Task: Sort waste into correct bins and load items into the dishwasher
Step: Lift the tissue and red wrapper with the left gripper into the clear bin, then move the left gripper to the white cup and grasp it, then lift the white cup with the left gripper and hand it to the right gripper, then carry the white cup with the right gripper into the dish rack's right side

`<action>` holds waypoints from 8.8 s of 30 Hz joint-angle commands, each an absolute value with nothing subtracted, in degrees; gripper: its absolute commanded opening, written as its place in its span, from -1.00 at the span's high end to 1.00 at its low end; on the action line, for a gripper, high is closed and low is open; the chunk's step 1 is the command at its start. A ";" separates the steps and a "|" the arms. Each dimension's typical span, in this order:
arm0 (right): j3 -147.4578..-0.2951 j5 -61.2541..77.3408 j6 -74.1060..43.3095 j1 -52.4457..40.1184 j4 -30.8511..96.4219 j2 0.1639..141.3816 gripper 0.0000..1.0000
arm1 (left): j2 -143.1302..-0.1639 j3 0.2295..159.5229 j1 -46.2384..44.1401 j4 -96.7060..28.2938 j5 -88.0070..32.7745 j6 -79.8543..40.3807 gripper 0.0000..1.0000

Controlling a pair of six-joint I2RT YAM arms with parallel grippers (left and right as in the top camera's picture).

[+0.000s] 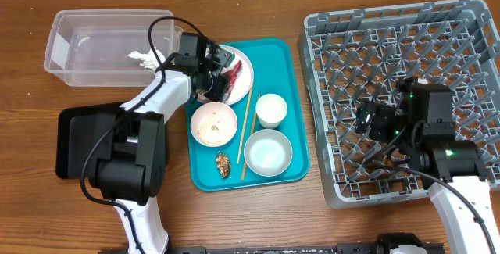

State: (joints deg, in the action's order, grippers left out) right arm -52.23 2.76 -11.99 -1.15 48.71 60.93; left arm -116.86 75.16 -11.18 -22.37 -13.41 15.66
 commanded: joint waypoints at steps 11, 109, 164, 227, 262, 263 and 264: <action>-53.65 3.11 -12.27 -0.89 48.64 60.40 -1.00 | -109.60 85.12 -9.67 -22.70 -6.83 7.07 0.92; -53.65 1.02 -12.29 -0.89 48.07 60.40 -1.00 | -113.34 92.99 -19.73 -43.18 -18.33 -3.79 0.92; -53.65 70.83 -10.41 0.40 -2.48 78.08 -1.00 | -114.65 96.49 -13.17 -16.38 -84.25 -22.44 0.92; -56.53 43.24 -14.61 4.78 19.88 78.02 0.14 | -110.63 96.55 1.41 -50.48 -36.16 -3.14 -0.20; -81.08 -6.11 -17.98 41.65 67.51 95.31 0.30 | -100.73 96.53 4.08 -52.62 -14.68 -1.50 -0.23; -81.08 -5.78 -17.82 41.65 67.11 95.83 0.30 | -100.73 96.53 3.95 -52.62 -14.68 -1.50 -0.24; -81.08 -5.28 -17.78 41.65 66.63 96.40 0.28 | -100.73 96.53 3.81 -52.62 -14.68 -1.50 -0.23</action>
State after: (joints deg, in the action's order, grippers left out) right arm -79.90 -6.15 -17.74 41.58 67.53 95.02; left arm -101.14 95.74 4.49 -52.75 -15.14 -2.74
